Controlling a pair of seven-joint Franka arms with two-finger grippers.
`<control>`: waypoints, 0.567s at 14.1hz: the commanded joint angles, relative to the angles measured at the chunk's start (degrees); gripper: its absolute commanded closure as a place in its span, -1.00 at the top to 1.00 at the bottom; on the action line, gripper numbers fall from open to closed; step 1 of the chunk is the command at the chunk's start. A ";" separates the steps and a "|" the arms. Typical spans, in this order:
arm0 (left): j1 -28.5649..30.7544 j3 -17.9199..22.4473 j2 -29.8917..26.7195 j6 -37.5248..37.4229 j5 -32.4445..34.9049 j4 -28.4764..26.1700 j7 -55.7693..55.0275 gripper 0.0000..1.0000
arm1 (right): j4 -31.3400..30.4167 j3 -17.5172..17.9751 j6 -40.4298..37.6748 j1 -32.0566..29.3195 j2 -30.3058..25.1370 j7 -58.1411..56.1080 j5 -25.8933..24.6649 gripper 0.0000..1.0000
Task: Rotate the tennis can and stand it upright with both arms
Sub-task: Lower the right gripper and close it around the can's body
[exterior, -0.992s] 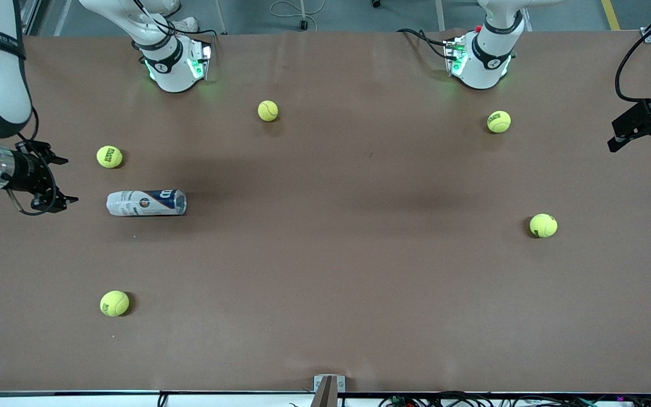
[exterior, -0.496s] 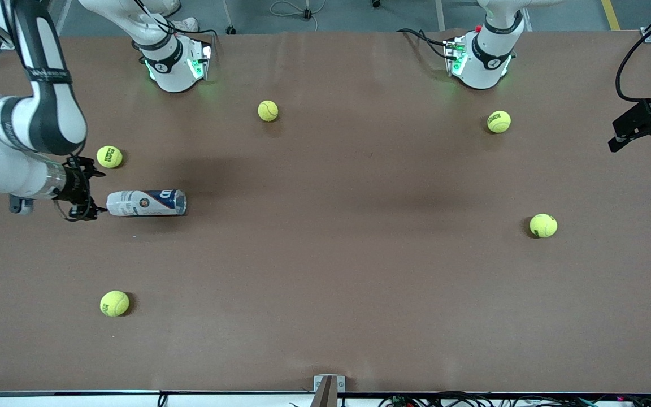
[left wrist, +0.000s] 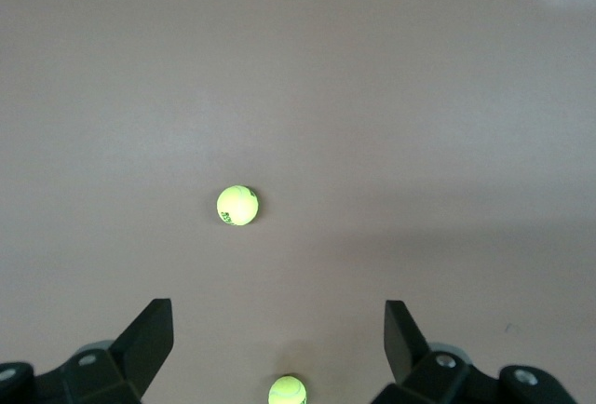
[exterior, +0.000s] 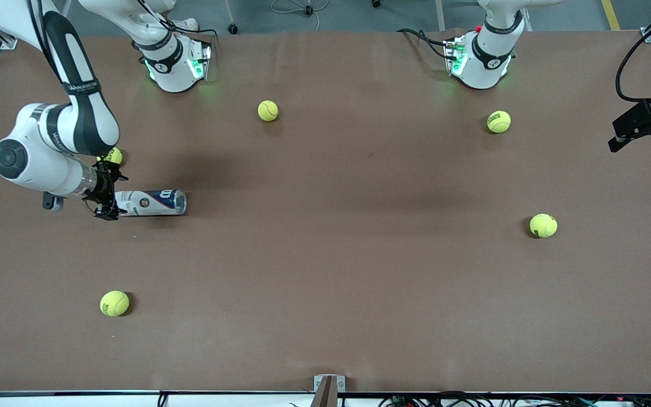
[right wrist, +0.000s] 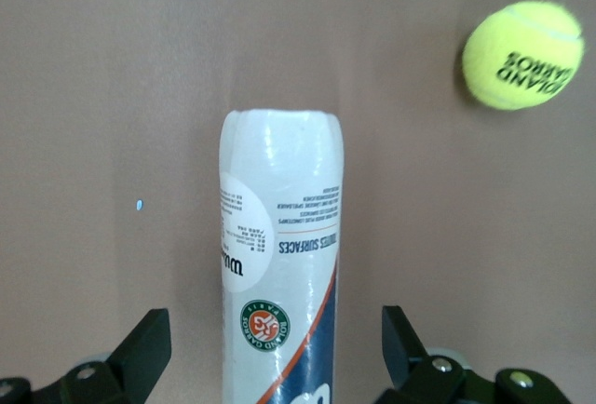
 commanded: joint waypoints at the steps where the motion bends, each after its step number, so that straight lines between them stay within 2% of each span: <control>1: 0.22 -0.29 0.23 -0.62 0.07 0.86 -0.51 1.00 | -1.43 -0.22 4.49 0.80 2.74 1.71 0.34 1.00; 4: 0.22 -0.29 0.23 -0.62 0.07 0.77 -0.51 1.00 | -1.43 -0.22 7.92 1.24 5.56 1.80 -0.44 1.00; 8: 0.22 -0.29 0.23 -0.80 0.07 0.77 -0.51 1.00 | -1.52 -0.22 8.10 1.50 6.62 1.80 -0.80 1.00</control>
